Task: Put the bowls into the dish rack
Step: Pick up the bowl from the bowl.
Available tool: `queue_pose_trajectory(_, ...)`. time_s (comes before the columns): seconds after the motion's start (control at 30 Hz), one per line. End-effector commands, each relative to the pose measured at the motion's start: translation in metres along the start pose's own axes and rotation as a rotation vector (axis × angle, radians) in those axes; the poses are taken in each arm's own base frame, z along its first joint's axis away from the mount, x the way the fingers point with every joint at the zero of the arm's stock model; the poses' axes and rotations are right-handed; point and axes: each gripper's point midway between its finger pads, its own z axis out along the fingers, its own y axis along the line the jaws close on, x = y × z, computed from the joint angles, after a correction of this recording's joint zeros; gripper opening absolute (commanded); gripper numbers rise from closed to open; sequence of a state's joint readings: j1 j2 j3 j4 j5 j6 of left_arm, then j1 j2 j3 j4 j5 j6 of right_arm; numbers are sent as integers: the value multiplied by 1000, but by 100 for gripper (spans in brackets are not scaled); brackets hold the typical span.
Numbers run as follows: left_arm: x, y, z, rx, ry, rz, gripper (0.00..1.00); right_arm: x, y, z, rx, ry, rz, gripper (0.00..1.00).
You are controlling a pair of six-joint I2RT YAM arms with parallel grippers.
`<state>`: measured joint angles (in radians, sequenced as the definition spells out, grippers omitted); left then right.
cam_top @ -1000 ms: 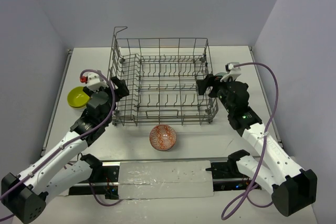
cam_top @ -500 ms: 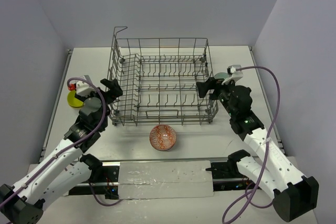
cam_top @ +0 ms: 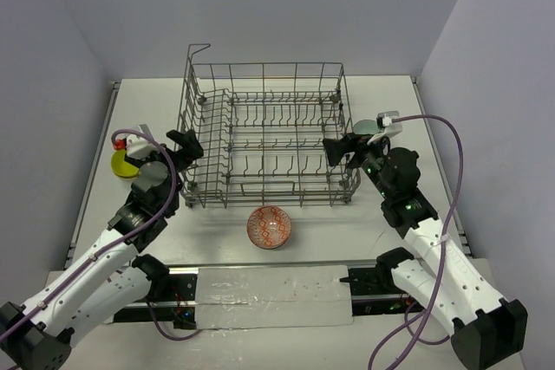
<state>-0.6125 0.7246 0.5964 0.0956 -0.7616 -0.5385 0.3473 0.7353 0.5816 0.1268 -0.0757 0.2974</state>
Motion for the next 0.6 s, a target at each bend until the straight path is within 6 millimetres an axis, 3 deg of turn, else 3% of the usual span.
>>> queue_pose_trajectory(0.0,-9,0,3,-24,-36,11,99,-7,10,5,-52,-19,-18,100)
queue_pose_trajectory(0.2,-24,19,5,-183,-49,41,99,-9,8,10,-38,-25,-19,100)
queue_pose_trajectory(0.4,-59,13,2,-147,-108,-5,99,-1,1,17,-13,-3,-16,100)
queue_pose_trajectory(0.57,-94,6,3,-172,-118,65,99,3,1,14,-6,12,-6,100)
